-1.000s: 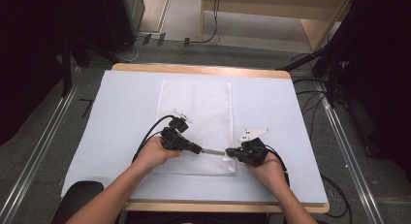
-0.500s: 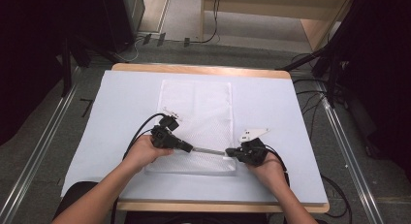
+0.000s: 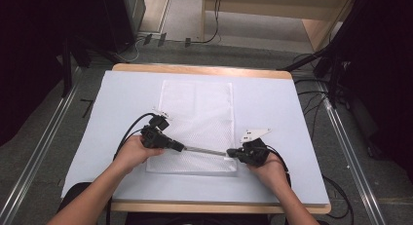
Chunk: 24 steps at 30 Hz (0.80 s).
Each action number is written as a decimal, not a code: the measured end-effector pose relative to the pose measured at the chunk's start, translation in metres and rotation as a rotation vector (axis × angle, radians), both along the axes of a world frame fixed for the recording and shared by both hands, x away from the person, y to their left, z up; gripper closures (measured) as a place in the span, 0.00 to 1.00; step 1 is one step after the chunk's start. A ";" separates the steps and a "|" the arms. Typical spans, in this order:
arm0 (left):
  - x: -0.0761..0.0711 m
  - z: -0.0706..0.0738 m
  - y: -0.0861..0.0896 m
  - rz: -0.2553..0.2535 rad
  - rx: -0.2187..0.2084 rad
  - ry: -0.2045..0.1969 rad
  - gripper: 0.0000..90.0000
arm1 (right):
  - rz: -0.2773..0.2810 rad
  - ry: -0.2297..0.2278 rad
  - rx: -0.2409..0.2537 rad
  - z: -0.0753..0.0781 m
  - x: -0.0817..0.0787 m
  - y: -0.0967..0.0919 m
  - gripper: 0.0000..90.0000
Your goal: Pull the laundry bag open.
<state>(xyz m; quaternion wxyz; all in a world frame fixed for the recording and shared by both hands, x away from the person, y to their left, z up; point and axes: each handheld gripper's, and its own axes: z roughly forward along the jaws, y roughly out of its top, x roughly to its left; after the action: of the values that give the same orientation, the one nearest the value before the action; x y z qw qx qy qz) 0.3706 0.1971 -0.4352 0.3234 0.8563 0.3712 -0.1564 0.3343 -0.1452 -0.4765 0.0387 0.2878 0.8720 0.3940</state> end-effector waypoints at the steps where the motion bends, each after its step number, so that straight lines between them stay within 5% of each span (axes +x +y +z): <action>1: 0.000 0.000 0.001 0.005 0.001 -0.001 0.98 | 0.000 0.000 0.000 0.000 0.000 0.000 1.00; 24: -0.004 0.008 0.034 0.040 -0.023 0.002 0.98 | -0.003 0.007 0.002 0.000 0.000 0.000 1.00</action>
<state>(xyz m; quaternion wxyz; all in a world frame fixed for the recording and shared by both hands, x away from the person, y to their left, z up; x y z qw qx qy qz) 0.3664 0.2313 -0.4277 0.3357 0.8448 0.3866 -0.1552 0.3346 -0.1455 -0.4764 0.0357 0.2906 0.8712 0.3940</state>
